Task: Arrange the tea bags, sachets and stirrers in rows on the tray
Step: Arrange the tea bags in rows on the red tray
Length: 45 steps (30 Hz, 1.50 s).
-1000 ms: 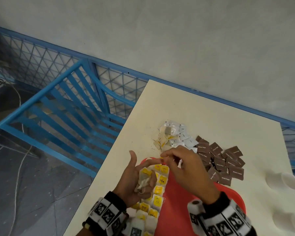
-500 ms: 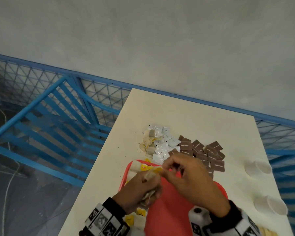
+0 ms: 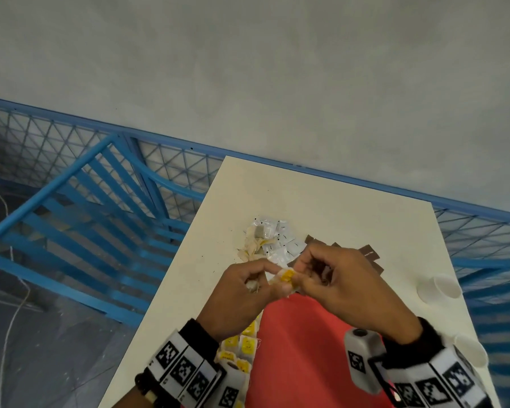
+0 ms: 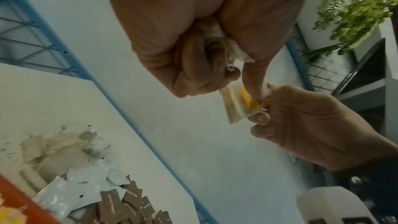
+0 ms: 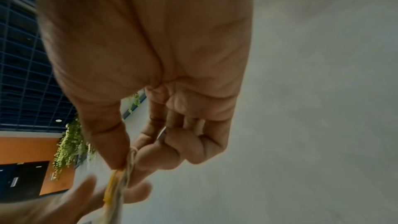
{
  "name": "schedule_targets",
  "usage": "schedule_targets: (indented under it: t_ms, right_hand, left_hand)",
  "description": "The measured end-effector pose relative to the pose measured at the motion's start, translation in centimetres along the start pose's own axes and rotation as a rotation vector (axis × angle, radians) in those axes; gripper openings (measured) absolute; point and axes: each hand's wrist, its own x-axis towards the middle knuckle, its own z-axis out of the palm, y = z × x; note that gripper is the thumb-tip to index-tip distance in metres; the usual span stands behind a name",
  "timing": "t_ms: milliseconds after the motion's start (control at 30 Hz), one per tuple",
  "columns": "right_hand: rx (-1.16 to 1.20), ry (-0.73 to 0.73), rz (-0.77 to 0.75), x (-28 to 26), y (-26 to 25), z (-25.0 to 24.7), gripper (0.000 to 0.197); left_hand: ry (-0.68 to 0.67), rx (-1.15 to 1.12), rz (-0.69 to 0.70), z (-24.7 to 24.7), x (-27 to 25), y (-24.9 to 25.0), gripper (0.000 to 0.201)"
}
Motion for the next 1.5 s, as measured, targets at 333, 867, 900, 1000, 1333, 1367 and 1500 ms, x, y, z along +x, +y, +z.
schedule_targets:
  t_ms: [333, 867, 900, 1000, 1333, 1367, 1500]
  right_hand:
    - [0.022, 0.058, 0.029, 1.1, 0.1, 1.5, 0.010]
    - [-0.246, -0.151, 0.088, 8.9, 4.5, 8.7, 0.010]
    - [-0.258, -0.193, 0.124, 9.2, 5.6, 9.7, 0.009]
    - [-0.216, -0.408, 0.193, 9.5, 8.1, 12.5, 0.007]
    - [-0.117, -0.473, 0.381, 12.1, 13.4, 17.4, 0.010]
    - [-0.130, -0.456, 0.387, 12.1, 13.7, 17.6, 0.010]
    - [-0.149, -0.438, 0.387, 12.2, 14.1, 18.0, 0.006]
  left_hand:
    - [0.131, -0.133, -0.047, -1.5, -0.7, -0.7, 0.014]
    - [0.169, 0.480, -0.214, -8.6, 0.3, -9.0, 0.018]
    - [0.147, 0.529, -0.251, -8.9, -0.1, -10.2, 0.018]
    - [0.043, 0.628, -0.348, -8.9, -1.5, -13.4, 0.019]
    - [-0.052, 0.663, -0.506, -7.5, -0.1, -16.7, 0.020]
    - [-0.065, 0.679, -0.508, -7.3, 0.1, -16.8, 0.021]
    - [-0.124, 0.740, -0.510, -6.4, 0.5, -17.1, 0.034]
